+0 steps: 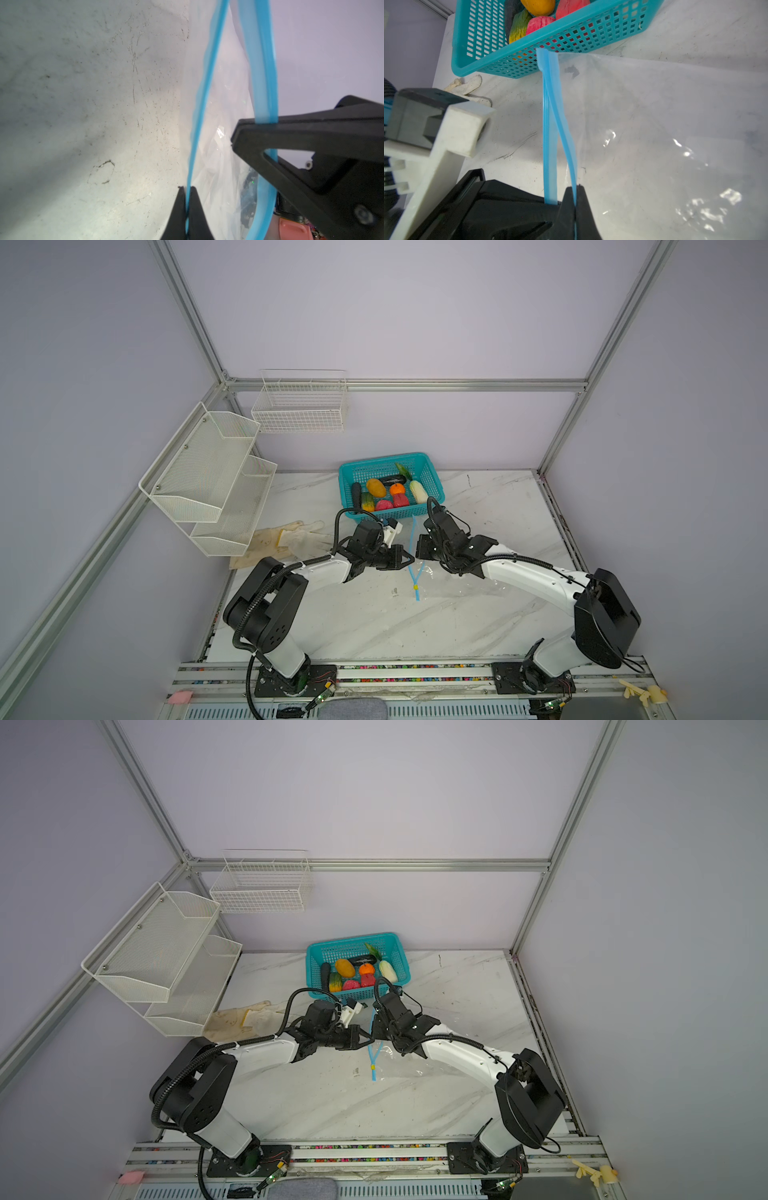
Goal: Place the food in the zip-top bag and seal the zipper
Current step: 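Grasp the other zipper side with the left gripper while the right holds, then pull the zipper edges apart with both grippers to open the bag mouth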
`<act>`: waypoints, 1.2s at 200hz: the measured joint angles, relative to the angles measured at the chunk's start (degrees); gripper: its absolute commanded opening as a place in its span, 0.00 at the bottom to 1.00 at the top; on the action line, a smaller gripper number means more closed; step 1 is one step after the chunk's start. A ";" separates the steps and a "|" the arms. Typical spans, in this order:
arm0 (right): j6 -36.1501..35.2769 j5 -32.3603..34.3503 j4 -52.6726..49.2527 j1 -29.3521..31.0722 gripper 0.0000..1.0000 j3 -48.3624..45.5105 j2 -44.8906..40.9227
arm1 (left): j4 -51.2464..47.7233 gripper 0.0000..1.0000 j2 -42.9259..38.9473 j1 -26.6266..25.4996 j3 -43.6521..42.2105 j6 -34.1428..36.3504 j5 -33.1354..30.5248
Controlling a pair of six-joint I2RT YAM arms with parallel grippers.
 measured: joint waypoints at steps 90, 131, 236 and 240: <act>-0.74 0.72 -1.88 0.15 0.33 -0.15 0.13 | -0.13 0.00 0.00 -0.02 0.68 -0.07 -0.02; -0.26 1.77 -2.43 1.38 0.33 -0.63 0.52 | -0.24 0.00 0.00 -0.02 0.74 -0.44 -0.04; 3.04 4.94 -4.15 6.25 0.22 -1.09 1.31 | -0.28 0.00 0.00 -0.02 0.98 -1.27 -0.26; 3.19 5.11 -4.26 6.34 0.20 -1.09 1.31 | -0.28 0.00 0.00 -0.02 0.98 -1.29 -0.26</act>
